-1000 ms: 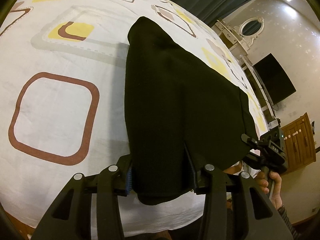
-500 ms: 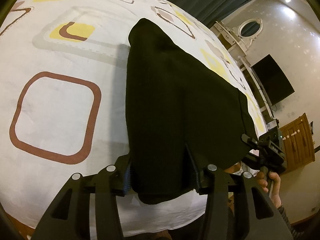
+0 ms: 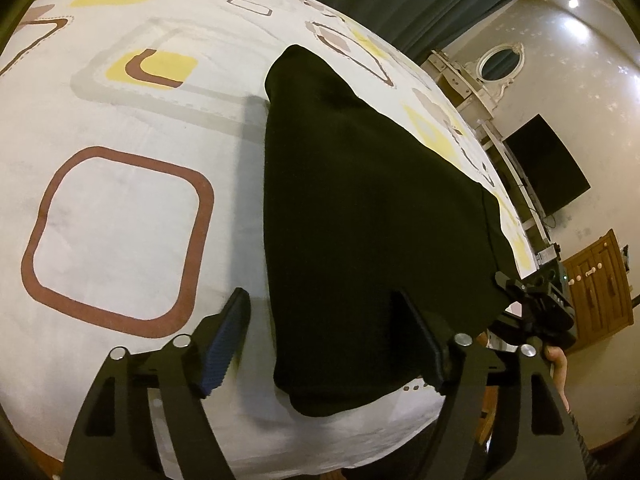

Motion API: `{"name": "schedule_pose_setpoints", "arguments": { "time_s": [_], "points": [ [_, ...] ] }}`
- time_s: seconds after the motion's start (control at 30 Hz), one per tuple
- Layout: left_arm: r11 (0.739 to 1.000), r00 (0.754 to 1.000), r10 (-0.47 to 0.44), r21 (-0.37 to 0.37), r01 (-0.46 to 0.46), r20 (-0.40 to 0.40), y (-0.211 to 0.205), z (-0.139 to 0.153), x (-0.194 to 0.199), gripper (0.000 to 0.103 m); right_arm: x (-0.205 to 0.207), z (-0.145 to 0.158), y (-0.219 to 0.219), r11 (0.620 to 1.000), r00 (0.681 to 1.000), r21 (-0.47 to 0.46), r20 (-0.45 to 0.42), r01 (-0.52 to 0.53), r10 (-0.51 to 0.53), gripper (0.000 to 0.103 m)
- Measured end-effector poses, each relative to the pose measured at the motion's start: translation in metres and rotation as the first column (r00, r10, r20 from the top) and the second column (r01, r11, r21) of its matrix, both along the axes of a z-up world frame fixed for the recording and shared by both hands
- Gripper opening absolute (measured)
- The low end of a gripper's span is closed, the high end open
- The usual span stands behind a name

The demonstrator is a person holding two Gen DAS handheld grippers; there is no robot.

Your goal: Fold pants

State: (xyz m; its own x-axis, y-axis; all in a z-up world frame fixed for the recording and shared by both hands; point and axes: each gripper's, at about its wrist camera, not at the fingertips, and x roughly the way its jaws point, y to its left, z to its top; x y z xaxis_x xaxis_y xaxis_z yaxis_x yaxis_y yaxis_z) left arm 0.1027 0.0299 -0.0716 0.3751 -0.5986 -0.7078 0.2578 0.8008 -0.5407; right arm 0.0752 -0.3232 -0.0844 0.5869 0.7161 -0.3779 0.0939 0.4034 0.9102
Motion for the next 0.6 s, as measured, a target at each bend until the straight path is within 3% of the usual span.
{"name": "schedule_pose_setpoints", "arguments": {
  "time_s": [0.27, 0.43, 0.6],
  "points": [
    [1.000, 0.999, -0.030, -0.006, 0.030, -0.015, -0.002, 0.000, 0.002, 0.082, -0.007, -0.003, -0.012, 0.997, 1.000, 0.067, -0.005, 0.030, -0.030, 0.047],
    [0.999, 1.000, -0.017, 0.041, 0.018, -0.020, -0.003, 0.005, -0.002, 0.082, -0.017, -0.007, -0.023, 0.992, 0.998, 0.110, -0.028, 0.059, -0.056, 0.048],
    [0.995, 0.999, 0.021, 0.097, -0.018, -0.026, -0.007, 0.011, -0.010, 0.082, -0.031, -0.003, -0.033, 0.994, 0.995, 0.076, -0.059, 0.079, -0.075, 0.048]
  ]
}}
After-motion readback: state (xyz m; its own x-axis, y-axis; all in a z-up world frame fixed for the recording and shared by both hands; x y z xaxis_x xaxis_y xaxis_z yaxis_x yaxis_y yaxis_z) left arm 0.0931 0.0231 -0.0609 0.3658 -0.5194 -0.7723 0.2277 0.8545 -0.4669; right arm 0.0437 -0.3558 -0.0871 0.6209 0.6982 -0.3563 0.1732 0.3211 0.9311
